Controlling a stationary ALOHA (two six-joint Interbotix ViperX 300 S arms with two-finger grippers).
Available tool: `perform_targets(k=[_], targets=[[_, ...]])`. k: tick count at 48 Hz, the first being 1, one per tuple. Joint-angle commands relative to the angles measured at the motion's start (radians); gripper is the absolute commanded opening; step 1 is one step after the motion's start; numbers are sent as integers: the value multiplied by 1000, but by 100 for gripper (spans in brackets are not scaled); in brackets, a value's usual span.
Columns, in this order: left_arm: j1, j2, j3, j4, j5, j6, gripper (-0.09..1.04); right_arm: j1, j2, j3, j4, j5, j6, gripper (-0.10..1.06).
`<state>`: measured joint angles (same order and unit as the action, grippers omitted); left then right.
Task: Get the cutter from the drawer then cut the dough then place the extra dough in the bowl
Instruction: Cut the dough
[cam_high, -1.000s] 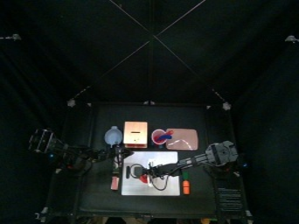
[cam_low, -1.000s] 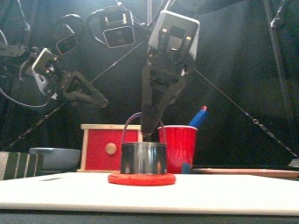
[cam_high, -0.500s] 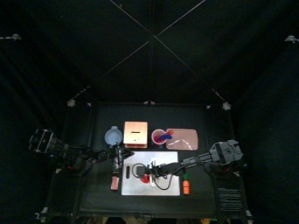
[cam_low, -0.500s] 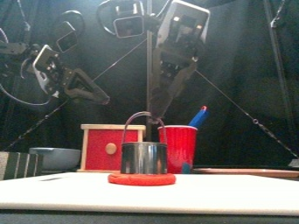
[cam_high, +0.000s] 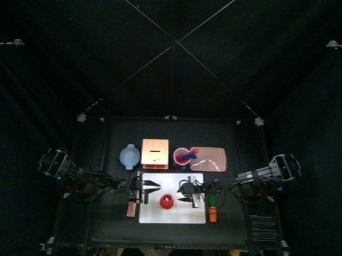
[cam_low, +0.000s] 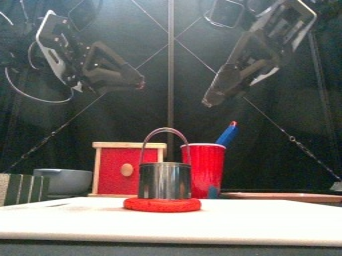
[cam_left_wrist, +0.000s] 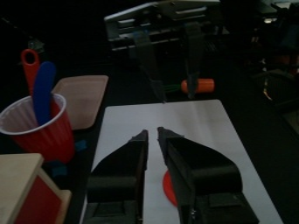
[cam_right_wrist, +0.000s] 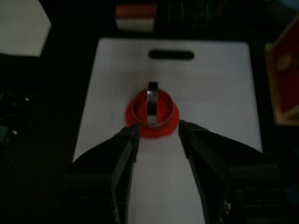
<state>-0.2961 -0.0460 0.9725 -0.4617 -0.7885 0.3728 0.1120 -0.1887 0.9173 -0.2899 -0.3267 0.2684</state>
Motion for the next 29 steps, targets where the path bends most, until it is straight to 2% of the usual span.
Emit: perform_targets(k=[1, 3, 7, 13, 17, 23, 29], targets=[[-35, 44, -44, -25, -84, -3, 80, -21, 40, 20, -43, -186, -5, 79], [-54, 61, -49, -38, -120, -3, 82, -26, 61, 20, -48, -219, -12, 79], [-87, 95, -51, -74, -187, -5, 84, -38, 120, 20, -28, -308, -71, 79], [-123, 150, -58, -130, -229, -11, 84, -32, 225, 21, 103, -488, -196, 79], [-135, 178, -64, -166, -230, -25, 84, -29, 281, 18, 183, -560, -249, 79], [-140, 227, -83, -207, -230, -28, 84, 15, 348, -9, 252, -609, -259, 79], [-147, 278, -98, -229, -229, -28, 83, 40, 379, -25, 290, -612, -259, 79]])
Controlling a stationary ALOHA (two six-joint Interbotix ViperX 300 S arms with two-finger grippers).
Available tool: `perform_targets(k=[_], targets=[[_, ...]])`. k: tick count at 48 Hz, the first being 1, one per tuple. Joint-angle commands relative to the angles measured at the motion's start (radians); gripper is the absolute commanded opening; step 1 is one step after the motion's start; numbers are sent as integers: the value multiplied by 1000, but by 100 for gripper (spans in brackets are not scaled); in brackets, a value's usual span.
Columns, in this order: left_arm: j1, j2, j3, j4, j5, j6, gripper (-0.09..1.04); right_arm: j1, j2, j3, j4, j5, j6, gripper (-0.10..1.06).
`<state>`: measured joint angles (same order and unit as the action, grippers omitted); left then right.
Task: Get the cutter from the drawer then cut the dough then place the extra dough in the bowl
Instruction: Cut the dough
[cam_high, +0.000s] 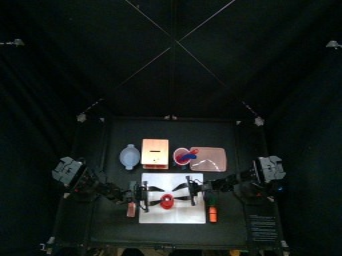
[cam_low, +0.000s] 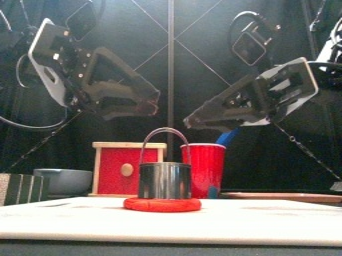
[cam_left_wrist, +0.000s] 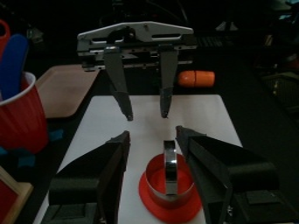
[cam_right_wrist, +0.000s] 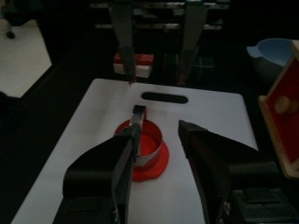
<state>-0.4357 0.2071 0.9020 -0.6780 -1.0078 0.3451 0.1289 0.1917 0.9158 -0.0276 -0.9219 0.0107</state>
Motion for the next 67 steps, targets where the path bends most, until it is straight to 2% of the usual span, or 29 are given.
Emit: perform_targets(k=[1, 12, 26, 47, 49, 56, 67], targets=[[-8, 31, -29, -15, -11, -2, 83, 29, 3, -28, 34, -21, -2, 79], [-52, 48, -41, -44, -9, 0, 83, 74, -3, -37, 89, -23, -12, 79], [-61, -14, -12, -77, -9, 6, 83, 72, 6, -40, 100, -17, -15, 79], [-57, 28, -43, -67, -9, 5, 83, 69, 60, -57, 104, -14, -2, 79], [-57, 31, -43, -63, -9, 5, 83, 74, 58, -57, 95, -14, -21, 79], [-57, 46, -44, -41, -2, 2, 82, 75, 49, -51, 89, -12, -21, 79], [-51, 67, -51, -41, 3, 2, 81, 75, 43, -55, 150, -8, -11, 79]])
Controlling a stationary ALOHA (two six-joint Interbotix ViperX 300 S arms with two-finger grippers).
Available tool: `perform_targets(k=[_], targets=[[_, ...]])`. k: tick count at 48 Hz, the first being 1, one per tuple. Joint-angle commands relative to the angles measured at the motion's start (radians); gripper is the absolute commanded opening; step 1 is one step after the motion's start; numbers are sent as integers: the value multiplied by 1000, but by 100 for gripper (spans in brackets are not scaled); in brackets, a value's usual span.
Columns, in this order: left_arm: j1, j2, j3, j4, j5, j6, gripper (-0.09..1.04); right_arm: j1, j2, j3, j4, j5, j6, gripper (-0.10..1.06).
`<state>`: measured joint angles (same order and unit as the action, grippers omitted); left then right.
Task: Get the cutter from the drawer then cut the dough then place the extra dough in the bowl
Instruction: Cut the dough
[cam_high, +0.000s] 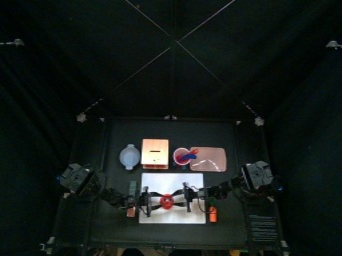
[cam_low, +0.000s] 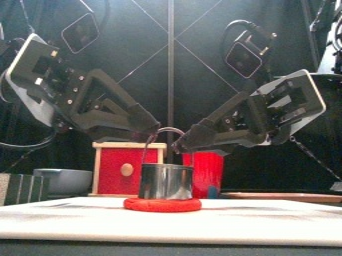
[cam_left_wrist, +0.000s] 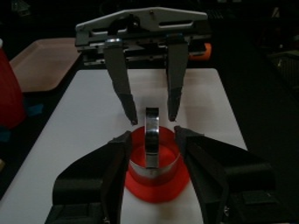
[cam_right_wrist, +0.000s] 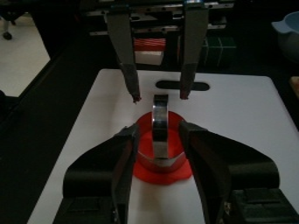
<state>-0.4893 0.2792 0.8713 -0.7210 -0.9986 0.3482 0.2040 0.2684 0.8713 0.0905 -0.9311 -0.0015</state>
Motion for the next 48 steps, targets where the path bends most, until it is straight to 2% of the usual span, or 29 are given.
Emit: perform_targets(k=[1, 6, 12, 25, 39, 44, 48], targets=[[3, -5, -18, 2, -5, -2, 81, 2, -34, -11, 40, 2, 5, 79], [5, 0, -21, 2, -5, -2, 81, 8, -35, -14, 92, 5, 0, 79], [5, 5, -25, 0, -5, -2, 81, 15, -32, -12, 87, 9, -18, 79], [17, 12, -23, -8, 5, -2, 80, 31, -31, -25, 72, 63, -21, 77], [43, 14, -31, -5, 58, 0, 80, 37, -17, -26, 74, 66, -21, 60], [43, 12, -31, -6, 58, -2, 80, 37, -18, -26, 74, 74, -23, 58], [44, 11, -29, -6, 63, -2, 75, 37, -17, -28, 72, 81, -23, 57]])
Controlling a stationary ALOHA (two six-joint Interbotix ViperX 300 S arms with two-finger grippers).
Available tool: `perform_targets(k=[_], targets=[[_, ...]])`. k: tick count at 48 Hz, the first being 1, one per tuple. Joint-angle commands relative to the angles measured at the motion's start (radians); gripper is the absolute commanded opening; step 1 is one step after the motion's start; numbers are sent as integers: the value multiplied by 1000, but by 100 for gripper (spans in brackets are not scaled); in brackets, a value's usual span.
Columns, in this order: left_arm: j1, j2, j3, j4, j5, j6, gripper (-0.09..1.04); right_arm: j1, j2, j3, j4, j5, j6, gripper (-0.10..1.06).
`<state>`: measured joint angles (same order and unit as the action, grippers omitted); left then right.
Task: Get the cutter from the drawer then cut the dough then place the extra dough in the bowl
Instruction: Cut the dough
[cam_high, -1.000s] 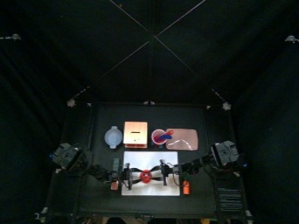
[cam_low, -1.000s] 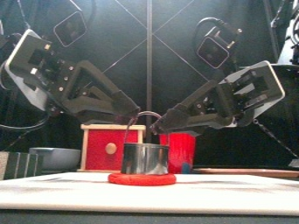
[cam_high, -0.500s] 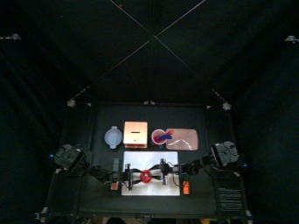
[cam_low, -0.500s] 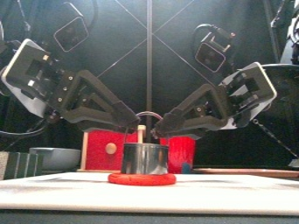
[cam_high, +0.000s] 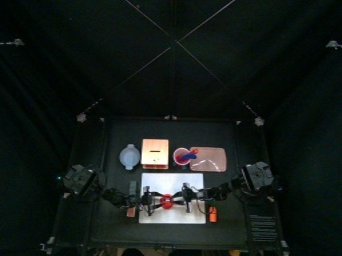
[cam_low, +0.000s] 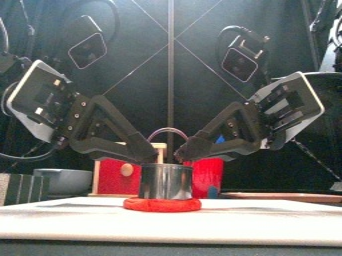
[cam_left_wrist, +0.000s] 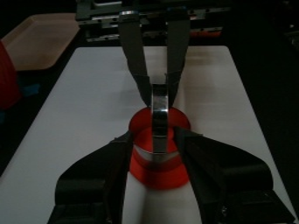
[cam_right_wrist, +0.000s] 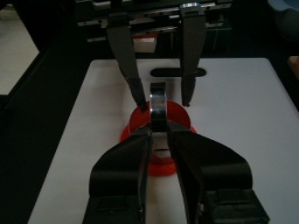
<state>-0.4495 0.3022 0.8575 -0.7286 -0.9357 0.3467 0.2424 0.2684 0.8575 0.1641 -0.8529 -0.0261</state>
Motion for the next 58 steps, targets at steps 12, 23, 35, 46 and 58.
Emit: perform_targets(k=[12, 23, 35, 46, 58], targets=[[-3, -18, -12, 5, 37, 2, 53, -8, -17, -17, 0, 20, 2, 57], [-3, -18, -14, 9, 61, 3, 47, -9, -11, -20, 2, 60, 2, 57], [-2, -8, -8, -18, 120, -3, 46, -11, 25, -31, 5, 77, 3, 56], [0, 9, -11, -28, 169, -32, 46, -14, 49, -28, 21, 107, 6, 56], [0, 37, -28, -26, 195, -40, 46, -12, 69, -14, 58, 130, 8, 56]])
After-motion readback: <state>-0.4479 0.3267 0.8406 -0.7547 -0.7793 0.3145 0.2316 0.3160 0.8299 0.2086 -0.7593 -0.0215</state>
